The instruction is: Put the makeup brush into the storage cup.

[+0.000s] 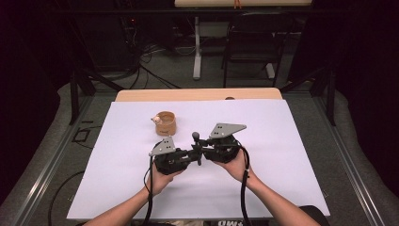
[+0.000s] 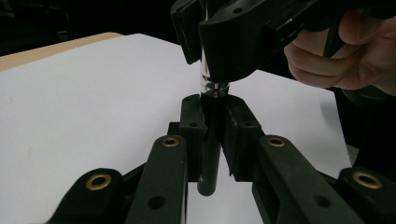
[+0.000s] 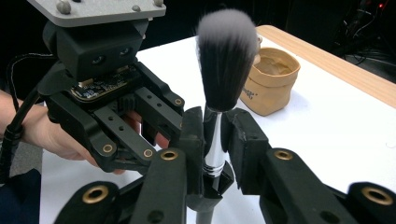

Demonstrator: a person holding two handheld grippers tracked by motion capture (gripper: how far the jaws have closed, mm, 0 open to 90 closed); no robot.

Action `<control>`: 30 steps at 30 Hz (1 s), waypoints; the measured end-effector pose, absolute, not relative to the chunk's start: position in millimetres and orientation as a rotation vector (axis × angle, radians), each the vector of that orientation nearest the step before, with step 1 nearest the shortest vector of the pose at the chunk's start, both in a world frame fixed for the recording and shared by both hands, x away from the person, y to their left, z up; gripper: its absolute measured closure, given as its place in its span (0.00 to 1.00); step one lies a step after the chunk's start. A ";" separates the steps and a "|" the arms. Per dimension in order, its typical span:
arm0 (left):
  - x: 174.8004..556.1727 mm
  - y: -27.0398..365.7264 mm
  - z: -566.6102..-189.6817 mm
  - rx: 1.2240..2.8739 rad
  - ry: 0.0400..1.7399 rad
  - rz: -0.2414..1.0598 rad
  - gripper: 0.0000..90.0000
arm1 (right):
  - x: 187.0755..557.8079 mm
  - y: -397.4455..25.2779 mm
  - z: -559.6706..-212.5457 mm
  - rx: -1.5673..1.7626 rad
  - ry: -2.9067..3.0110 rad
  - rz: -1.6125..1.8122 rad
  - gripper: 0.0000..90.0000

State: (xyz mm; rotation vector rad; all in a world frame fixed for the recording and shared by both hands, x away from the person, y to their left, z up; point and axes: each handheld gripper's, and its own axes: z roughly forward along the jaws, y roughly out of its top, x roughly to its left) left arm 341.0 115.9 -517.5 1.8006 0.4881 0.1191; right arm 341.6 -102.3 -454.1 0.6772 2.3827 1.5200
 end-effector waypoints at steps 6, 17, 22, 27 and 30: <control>342.4 119.4 -517.8 1.793 0.500 0.132 0.88 | 342.8 -105.7 -453.6 0.683 2.376 1.533 0.60; 344.8 127.6 -515.9 1.788 0.516 0.157 0.88 | 345.1 -122.3 -449.4 0.697 2.337 1.534 0.31; 344.6 130.7 -514.0 1.783 0.517 0.166 0.88 | 344.3 -134.6 -446.5 0.703 2.309 1.518 0.22; 345.0 133.2 -512.6 1.779 0.520 0.171 0.88 | 342.7 -148.2 -446.8 0.712 2.293 1.505 0.17; 345.5 135.3 -512.1 1.772 0.525 0.173 0.88 | 341.8 -155.2 -448.7 0.716 2.305 1.489 0.15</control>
